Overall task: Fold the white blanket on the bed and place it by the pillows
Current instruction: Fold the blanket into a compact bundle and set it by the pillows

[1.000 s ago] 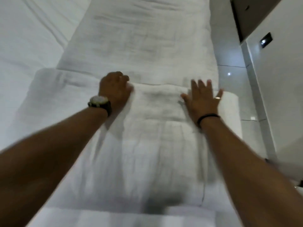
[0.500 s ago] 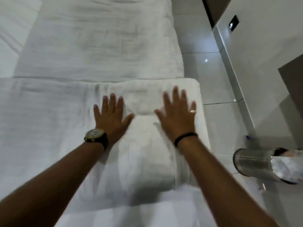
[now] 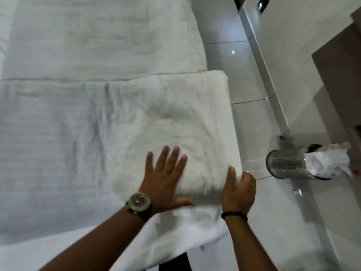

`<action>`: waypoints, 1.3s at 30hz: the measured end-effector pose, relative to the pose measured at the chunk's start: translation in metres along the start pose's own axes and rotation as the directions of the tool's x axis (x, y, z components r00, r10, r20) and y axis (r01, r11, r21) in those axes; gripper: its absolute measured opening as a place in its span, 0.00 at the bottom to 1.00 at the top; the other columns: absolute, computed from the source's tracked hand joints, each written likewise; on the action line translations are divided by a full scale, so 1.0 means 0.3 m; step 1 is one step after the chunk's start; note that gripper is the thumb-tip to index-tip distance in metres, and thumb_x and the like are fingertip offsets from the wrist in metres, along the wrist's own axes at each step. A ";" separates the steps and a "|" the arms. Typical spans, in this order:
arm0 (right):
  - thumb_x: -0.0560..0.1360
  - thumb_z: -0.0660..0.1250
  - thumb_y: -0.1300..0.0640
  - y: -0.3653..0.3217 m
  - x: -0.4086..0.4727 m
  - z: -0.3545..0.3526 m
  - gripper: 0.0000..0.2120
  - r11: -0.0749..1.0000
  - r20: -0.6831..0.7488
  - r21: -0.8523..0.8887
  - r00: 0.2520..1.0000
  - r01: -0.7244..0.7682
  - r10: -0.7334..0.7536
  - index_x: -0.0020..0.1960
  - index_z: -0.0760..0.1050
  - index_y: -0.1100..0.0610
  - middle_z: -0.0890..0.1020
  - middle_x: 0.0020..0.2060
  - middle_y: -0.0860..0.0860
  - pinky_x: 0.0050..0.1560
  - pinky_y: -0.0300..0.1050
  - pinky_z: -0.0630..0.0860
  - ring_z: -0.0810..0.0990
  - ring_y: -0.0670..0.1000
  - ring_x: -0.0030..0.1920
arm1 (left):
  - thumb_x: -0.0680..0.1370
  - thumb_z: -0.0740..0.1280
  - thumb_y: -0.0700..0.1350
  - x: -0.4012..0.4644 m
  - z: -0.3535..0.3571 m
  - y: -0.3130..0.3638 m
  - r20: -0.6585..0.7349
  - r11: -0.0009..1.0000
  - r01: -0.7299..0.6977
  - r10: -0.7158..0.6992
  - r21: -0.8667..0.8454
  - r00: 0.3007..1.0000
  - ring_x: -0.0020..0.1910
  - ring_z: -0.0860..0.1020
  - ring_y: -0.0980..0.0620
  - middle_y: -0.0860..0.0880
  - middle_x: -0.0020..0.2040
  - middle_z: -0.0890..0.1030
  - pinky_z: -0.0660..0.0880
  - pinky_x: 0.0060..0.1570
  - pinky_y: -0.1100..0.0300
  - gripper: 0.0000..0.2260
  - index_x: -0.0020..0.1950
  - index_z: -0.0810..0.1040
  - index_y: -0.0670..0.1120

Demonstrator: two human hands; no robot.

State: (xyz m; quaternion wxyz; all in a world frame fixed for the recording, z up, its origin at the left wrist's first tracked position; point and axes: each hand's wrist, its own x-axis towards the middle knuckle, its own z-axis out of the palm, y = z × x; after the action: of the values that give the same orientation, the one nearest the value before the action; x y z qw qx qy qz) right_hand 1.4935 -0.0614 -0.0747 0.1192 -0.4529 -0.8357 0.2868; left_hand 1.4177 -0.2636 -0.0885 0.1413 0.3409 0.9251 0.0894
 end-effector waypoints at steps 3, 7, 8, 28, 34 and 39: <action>0.80 0.48 0.39 0.003 0.060 0.005 0.33 0.999 -0.066 0.017 0.997 0.038 -0.037 0.40 0.78 0.64 0.81 0.35 0.60 0.38 0.42 0.63 0.79 0.61 0.39 | 0.61 0.72 0.65 0.005 0.053 0.028 0.038 0.995 -0.040 0.037 0.093 0.999 0.78 0.46 0.37 0.41 0.80 0.50 0.45 0.70 0.29 0.55 0.80 0.50 0.47; 0.82 0.49 0.44 0.056 0.162 0.035 0.30 0.992 0.059 -0.120 0.998 0.035 -0.028 0.39 0.80 0.63 0.82 0.37 0.61 0.39 0.45 0.67 0.80 0.62 0.41 | 0.59 0.75 0.62 0.007 0.053 0.014 0.122 0.991 -0.059 0.044 0.122 0.992 0.78 0.48 0.37 0.42 0.80 0.51 0.44 0.69 0.29 0.56 0.80 0.53 0.48; 0.82 0.50 0.43 0.061 0.172 0.042 0.29 0.995 0.091 -0.099 0.995 -0.024 0.033 0.41 0.80 0.62 0.82 0.40 0.61 0.40 0.44 0.67 0.80 0.62 0.43 | 0.59 0.75 0.63 -0.002 0.053 0.013 0.102 0.991 -0.052 0.039 0.126 0.994 0.78 0.49 0.37 0.42 0.80 0.52 0.45 0.69 0.28 0.55 0.80 0.53 0.48; 0.77 0.54 0.42 -0.257 -0.229 0.298 0.30 0.553 0.435 -0.205 0.581 0.808 -0.688 0.72 0.67 0.58 0.64 0.74 0.61 0.71 0.66 0.54 0.62 0.61 0.74 | 0.77 0.49 0.70 -0.271 -0.017 -0.334 -0.007 0.971 0.220 -0.220 0.095 0.975 0.79 0.51 0.43 0.45 0.80 0.53 0.50 0.74 0.38 0.37 0.79 0.57 0.49; 0.78 0.39 0.34 -0.202 -0.160 0.352 0.39 0.586 0.503 -0.342 0.670 0.735 -0.546 0.74 0.64 0.62 0.60 0.76 0.59 0.73 0.66 0.50 0.57 0.61 0.76 | 0.75 0.46 0.74 -0.570 -0.057 -0.766 -0.080 0.775 0.627 -0.622 0.080 0.779 0.79 0.46 0.45 0.46 0.80 0.48 0.46 0.76 0.43 0.42 0.80 0.51 0.48; 0.79 0.46 0.37 -0.397 -0.319 0.462 0.34 0.565 0.472 -0.258 0.613 0.784 -0.634 0.74 0.63 0.60 0.61 0.75 0.62 0.70 0.68 0.51 0.59 0.65 0.74 | 0.78 0.48 0.68 -0.500 -0.060 -0.689 -0.167 0.843 0.537 -0.528 0.015 0.833 0.79 0.50 0.40 0.42 0.80 0.53 0.45 0.73 0.39 0.37 0.79 0.56 0.46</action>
State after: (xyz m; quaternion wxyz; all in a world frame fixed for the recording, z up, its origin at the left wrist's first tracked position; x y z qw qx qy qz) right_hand 1.4016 -0.2425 -0.1108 -0.0201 -0.0322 -0.9955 0.0868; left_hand 1.3959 -0.5187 -0.0955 0.0774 0.0660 0.9938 0.0447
